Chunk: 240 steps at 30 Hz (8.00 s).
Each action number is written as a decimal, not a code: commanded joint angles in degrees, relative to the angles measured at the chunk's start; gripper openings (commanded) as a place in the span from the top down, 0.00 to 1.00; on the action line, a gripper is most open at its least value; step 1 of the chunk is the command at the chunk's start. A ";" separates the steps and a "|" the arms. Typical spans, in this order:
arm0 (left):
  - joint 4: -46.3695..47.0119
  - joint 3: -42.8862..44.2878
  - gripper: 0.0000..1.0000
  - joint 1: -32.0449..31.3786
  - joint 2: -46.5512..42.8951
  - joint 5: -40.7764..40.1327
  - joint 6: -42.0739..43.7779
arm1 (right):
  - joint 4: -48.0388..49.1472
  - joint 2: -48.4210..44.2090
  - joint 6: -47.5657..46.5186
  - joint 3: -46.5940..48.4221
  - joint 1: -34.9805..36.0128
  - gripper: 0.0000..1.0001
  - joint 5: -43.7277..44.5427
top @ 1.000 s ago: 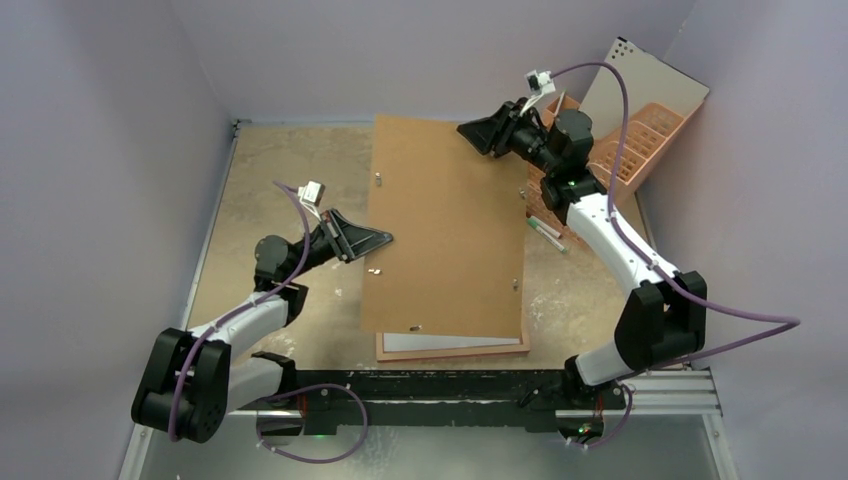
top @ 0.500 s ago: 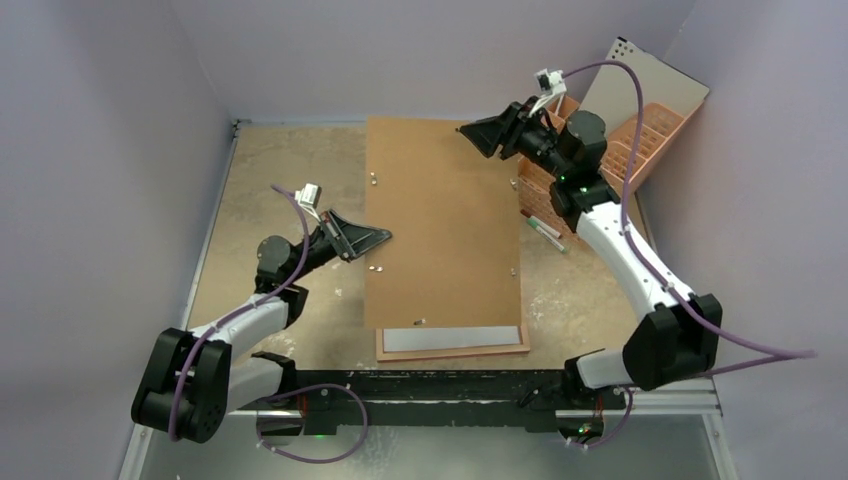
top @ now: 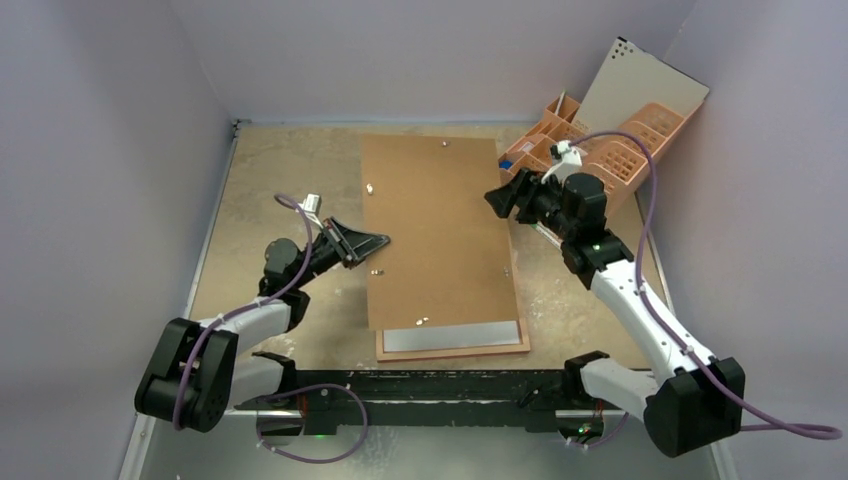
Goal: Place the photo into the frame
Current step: Place the photo frame item in the photo frame, then install the photo frame at the center of the board.
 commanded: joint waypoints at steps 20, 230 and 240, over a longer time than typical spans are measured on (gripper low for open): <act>-1.90 -3.45 1.00 -0.56 3.38 -0.76 5.42 | -2.32 -3.15 18.02 -21.88 0.01 0.14 17.10; -72.66 20.48 0.58 -5.23 7.31 -28.17 42.95 | 7.79 6.88 15.10 -27.28 0.00 0.23 9.20; -71.33 15.64 0.57 -5.23 -0.08 -28.95 38.33 | 10.94 2.13 20.05 -25.88 2.79 0.33 6.10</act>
